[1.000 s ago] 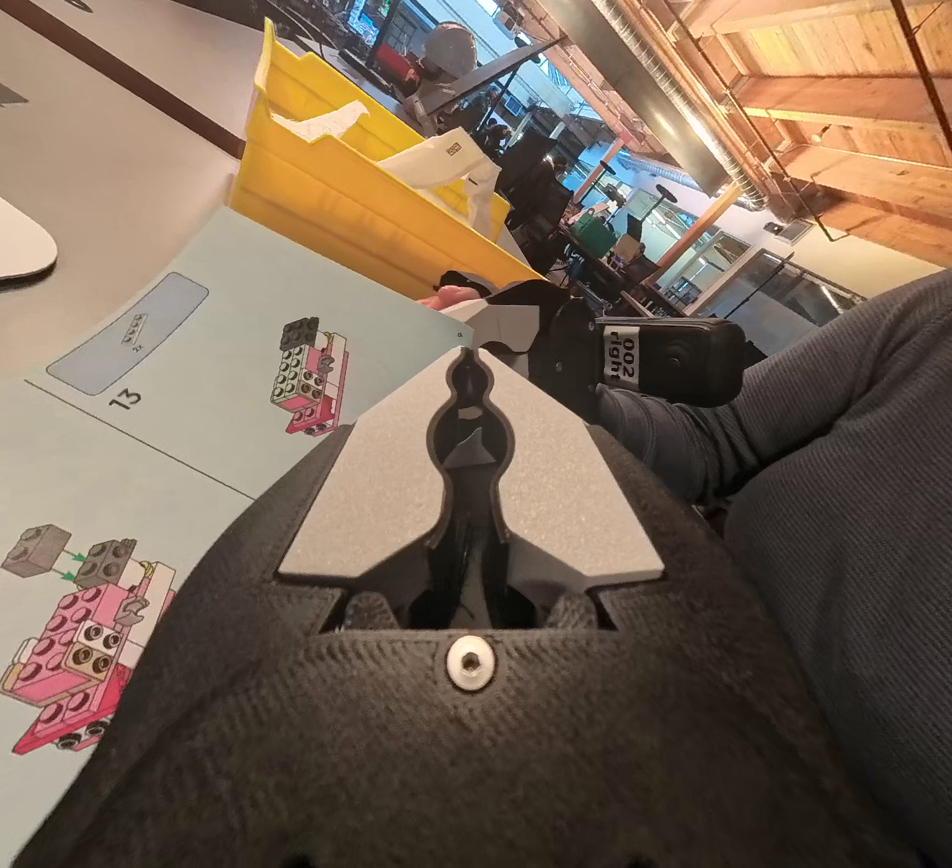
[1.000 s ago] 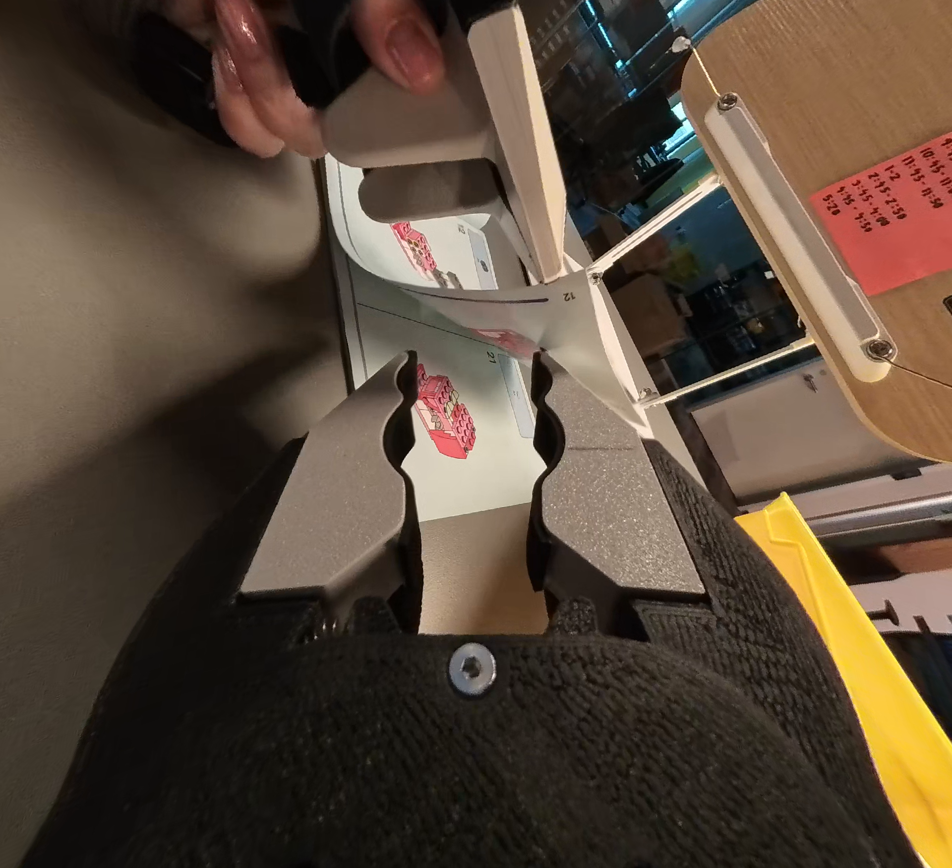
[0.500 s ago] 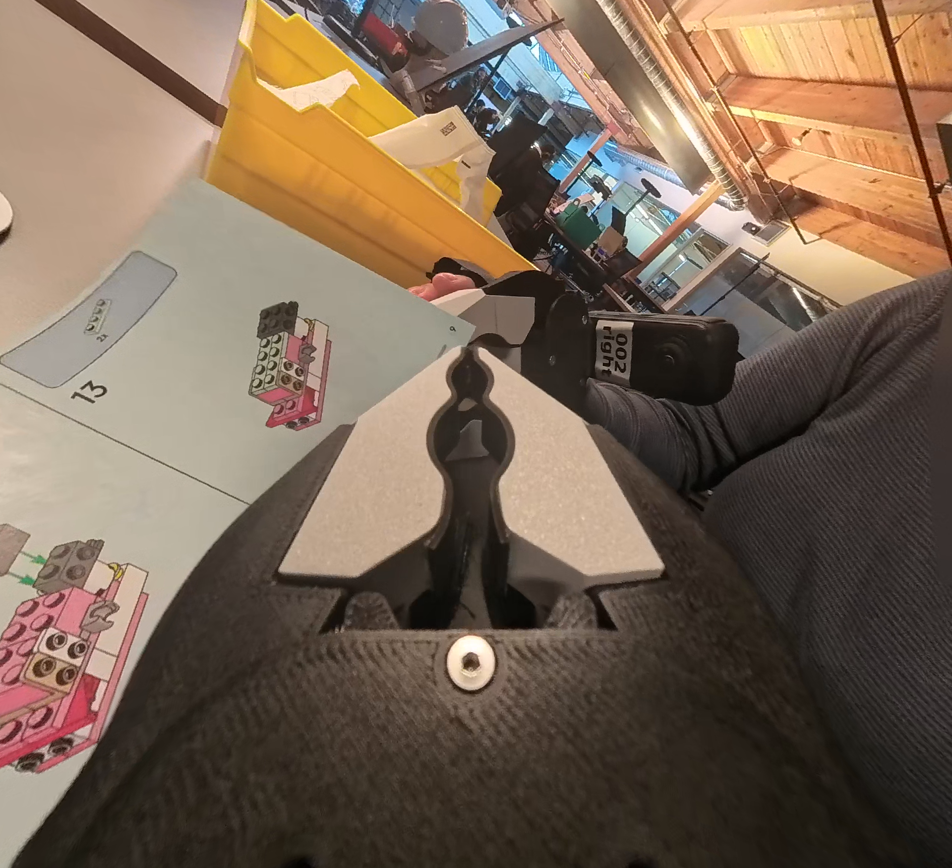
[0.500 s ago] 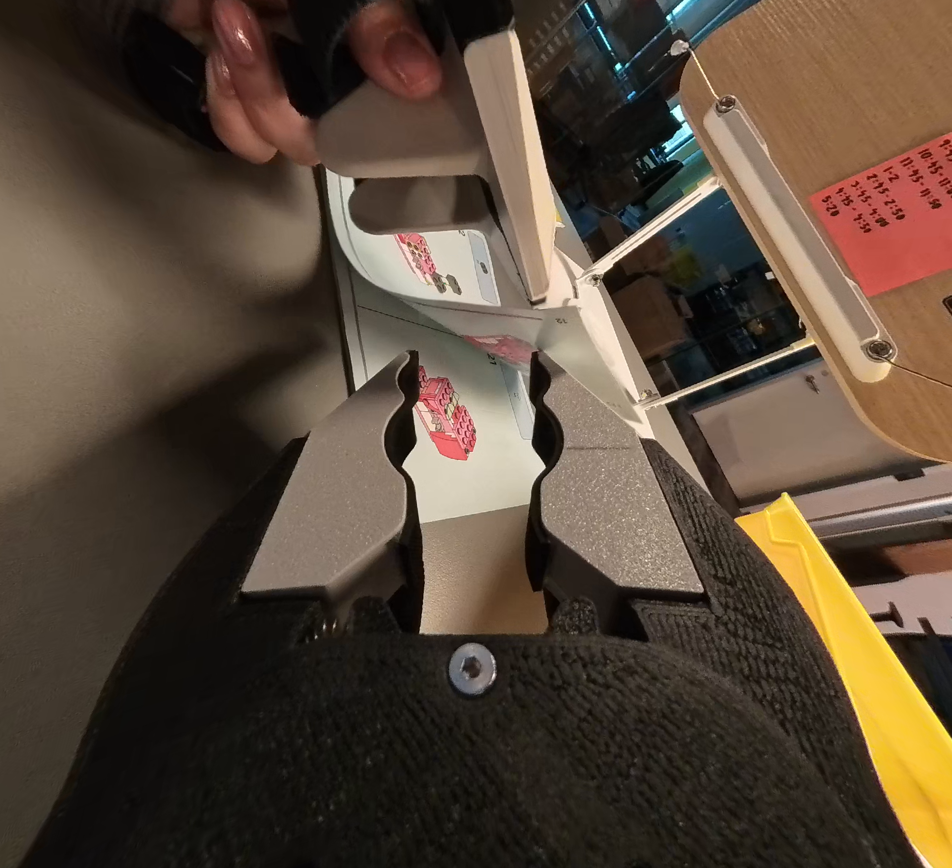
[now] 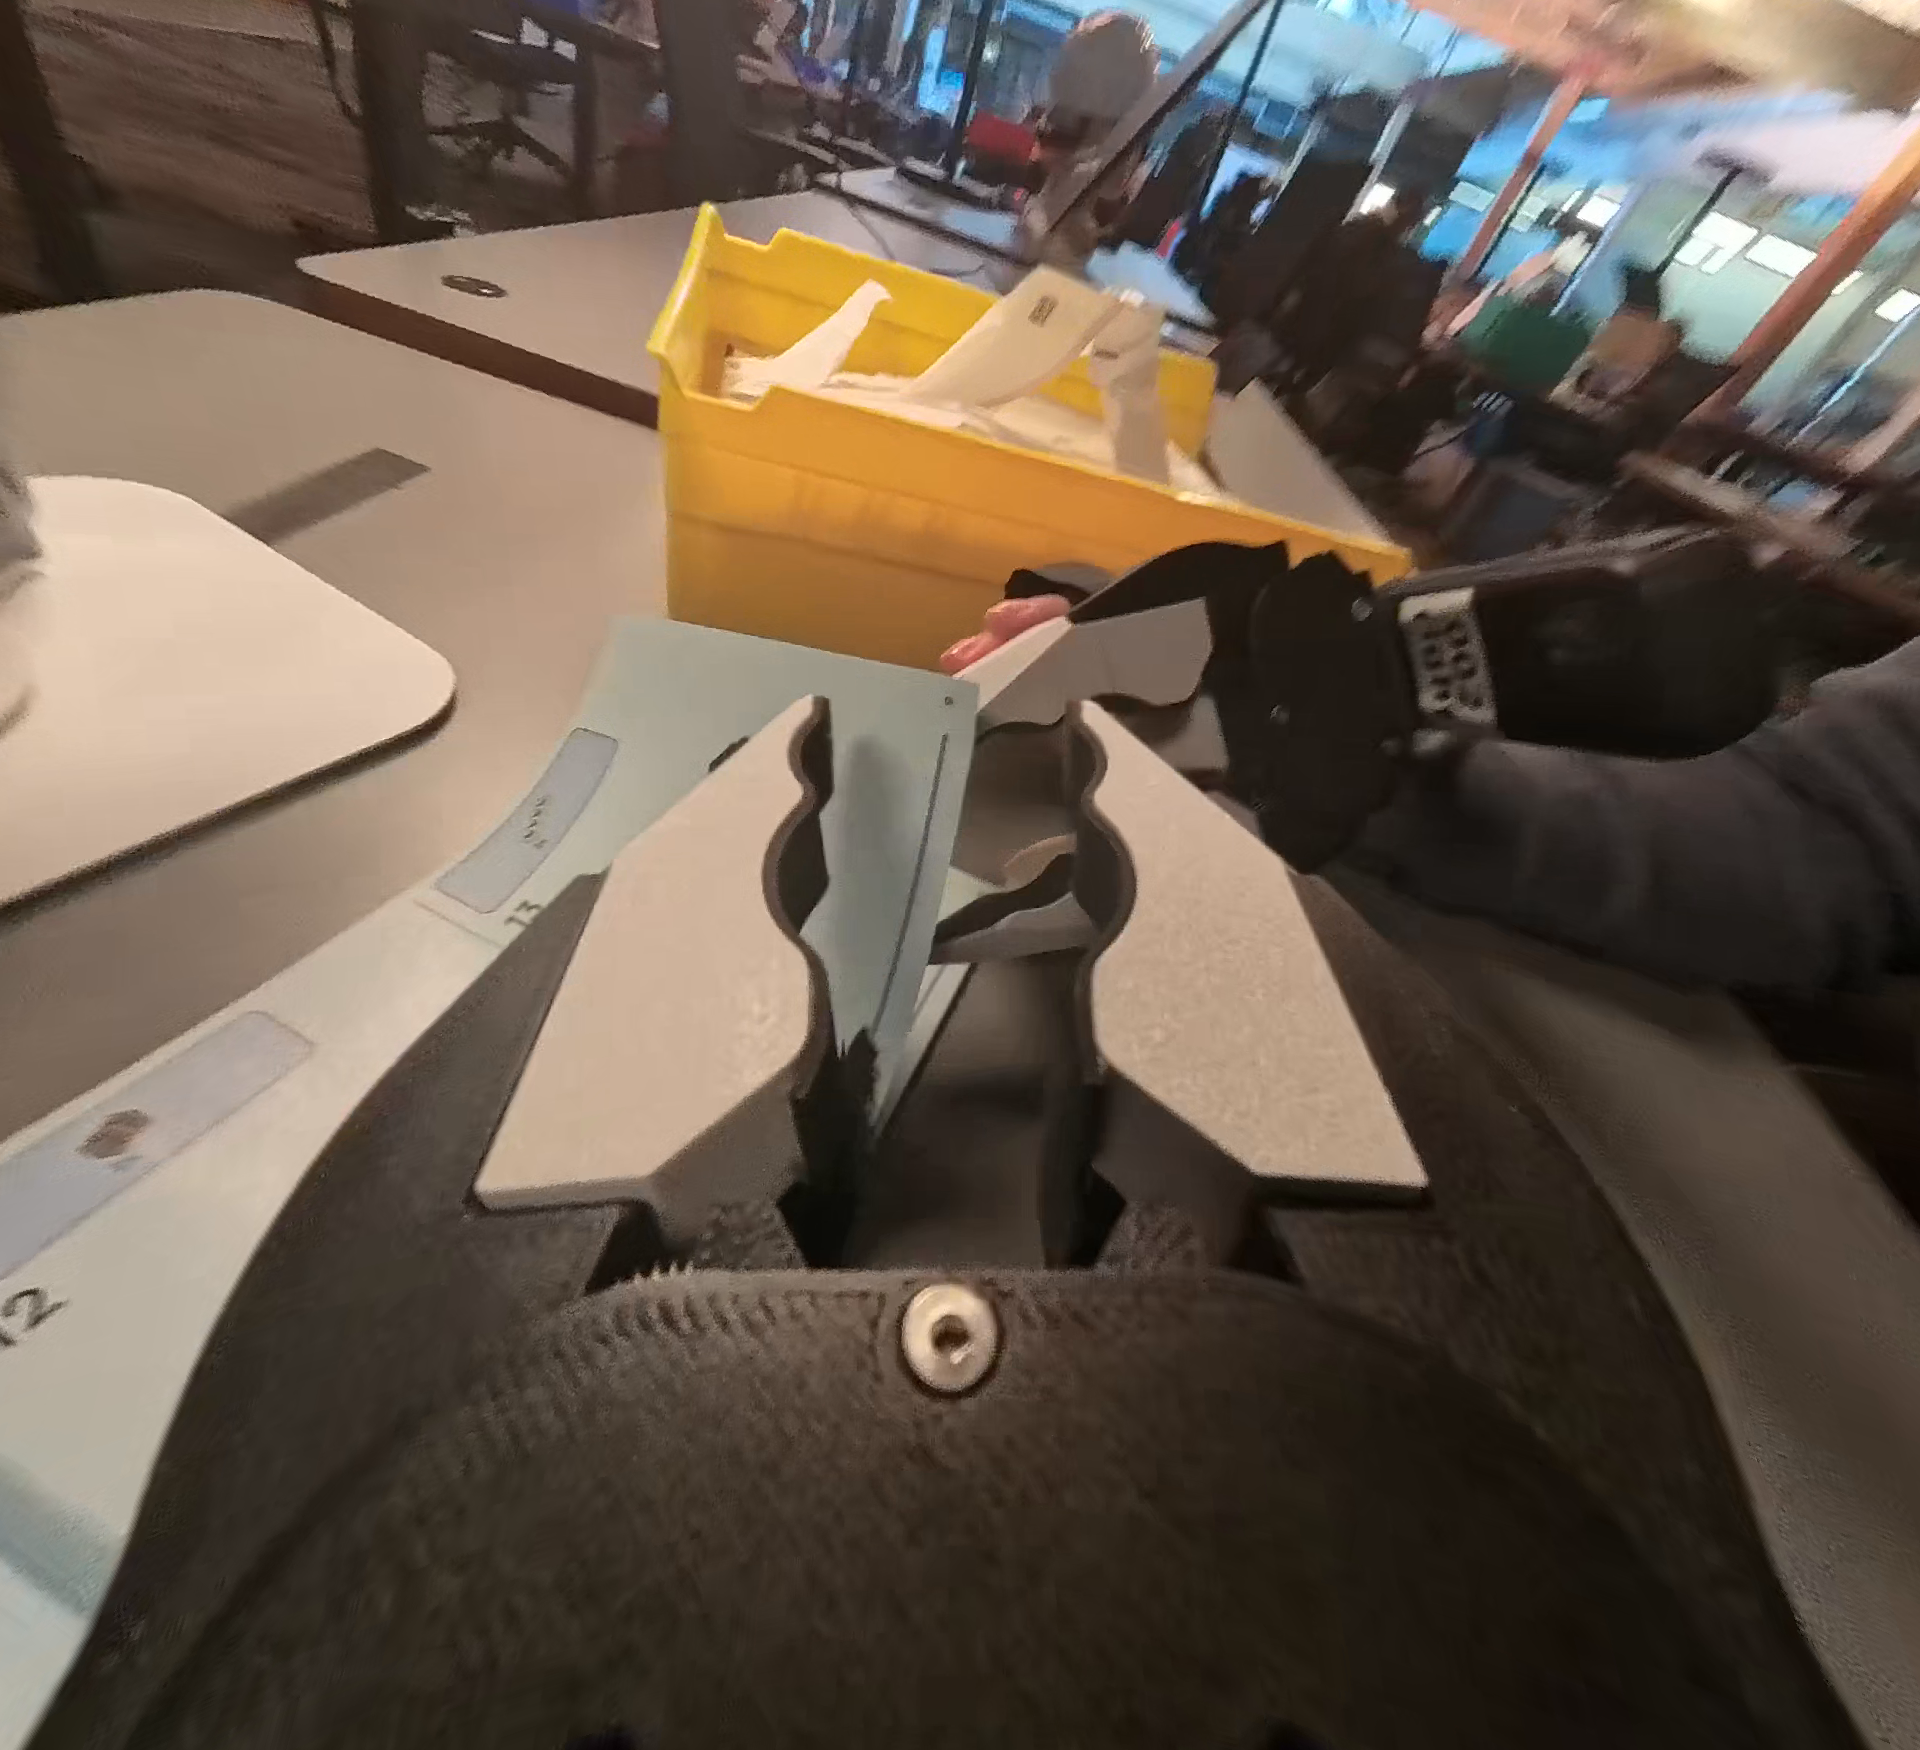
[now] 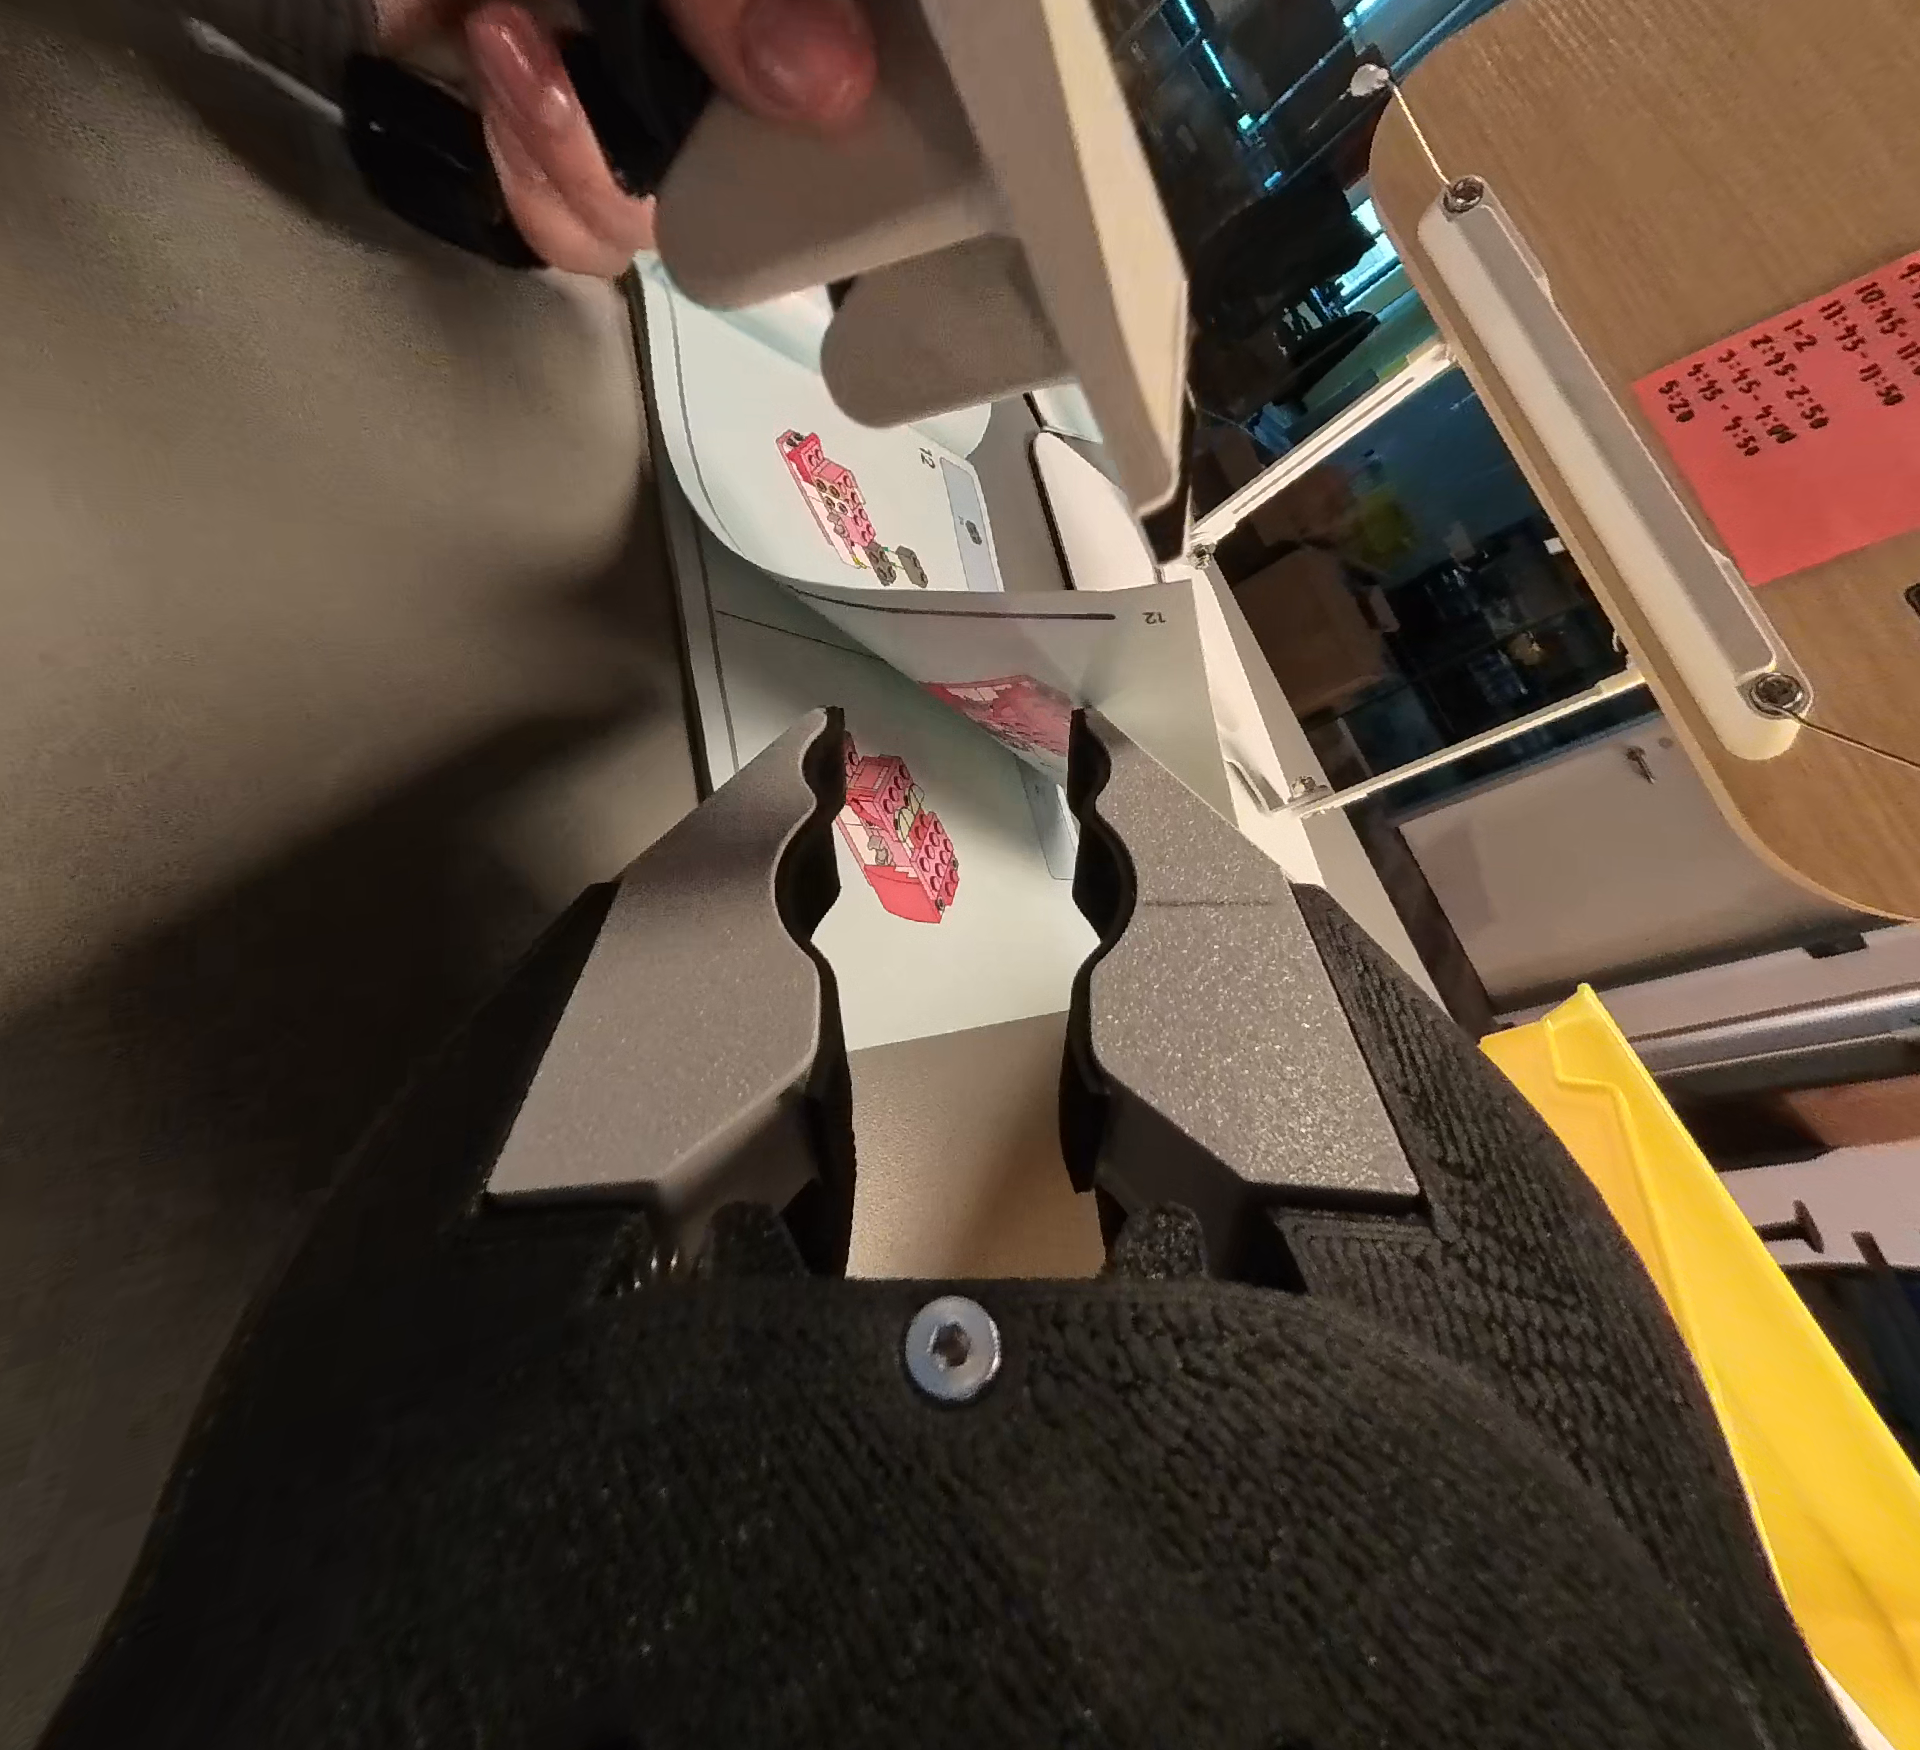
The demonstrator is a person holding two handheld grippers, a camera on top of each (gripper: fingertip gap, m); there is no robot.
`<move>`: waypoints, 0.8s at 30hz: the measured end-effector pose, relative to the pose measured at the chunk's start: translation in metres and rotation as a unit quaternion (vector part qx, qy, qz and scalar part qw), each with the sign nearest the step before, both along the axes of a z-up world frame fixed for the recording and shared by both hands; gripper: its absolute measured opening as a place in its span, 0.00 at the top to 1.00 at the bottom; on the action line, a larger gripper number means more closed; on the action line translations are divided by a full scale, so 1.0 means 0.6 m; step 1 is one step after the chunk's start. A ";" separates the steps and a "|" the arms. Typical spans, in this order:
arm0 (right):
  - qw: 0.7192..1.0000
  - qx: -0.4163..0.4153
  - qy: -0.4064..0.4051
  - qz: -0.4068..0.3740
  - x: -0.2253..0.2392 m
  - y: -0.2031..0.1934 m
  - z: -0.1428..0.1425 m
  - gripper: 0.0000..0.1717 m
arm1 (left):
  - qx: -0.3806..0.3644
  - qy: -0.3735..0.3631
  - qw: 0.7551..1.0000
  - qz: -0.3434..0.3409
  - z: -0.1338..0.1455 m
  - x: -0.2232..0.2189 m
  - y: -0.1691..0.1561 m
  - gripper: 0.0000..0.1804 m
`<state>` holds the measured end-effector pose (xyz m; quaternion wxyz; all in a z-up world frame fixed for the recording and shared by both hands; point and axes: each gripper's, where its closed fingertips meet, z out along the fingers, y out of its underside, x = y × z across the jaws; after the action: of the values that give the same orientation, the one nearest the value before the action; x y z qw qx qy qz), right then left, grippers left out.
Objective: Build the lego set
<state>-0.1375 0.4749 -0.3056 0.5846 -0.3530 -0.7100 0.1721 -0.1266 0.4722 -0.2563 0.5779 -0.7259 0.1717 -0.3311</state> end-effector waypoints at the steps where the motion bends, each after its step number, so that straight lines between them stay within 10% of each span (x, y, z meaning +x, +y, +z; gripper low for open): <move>1: 1.000 0.001 0.000 0.000 0.000 0.000 0.000 0.76 | 0.000 0.026 1.000 0.007 -0.006 0.001 0.002 0.76; 11: 1.000 0.006 0.018 -0.001 0.001 0.000 0.012 0.76 | -0.011 0.117 0.992 0.043 -0.037 0.001 0.016 1.00; 24: 0.998 -0.001 0.060 0.026 0.003 -0.017 0.039 0.66 | -0.006 0.159 0.987 0.035 -0.051 0.001 0.011 1.00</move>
<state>-0.1358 0.4646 -0.2823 0.6209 -0.3236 -0.6828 0.2087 -0.1262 0.4788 -0.2872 0.5501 -0.7783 0.2344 -0.1918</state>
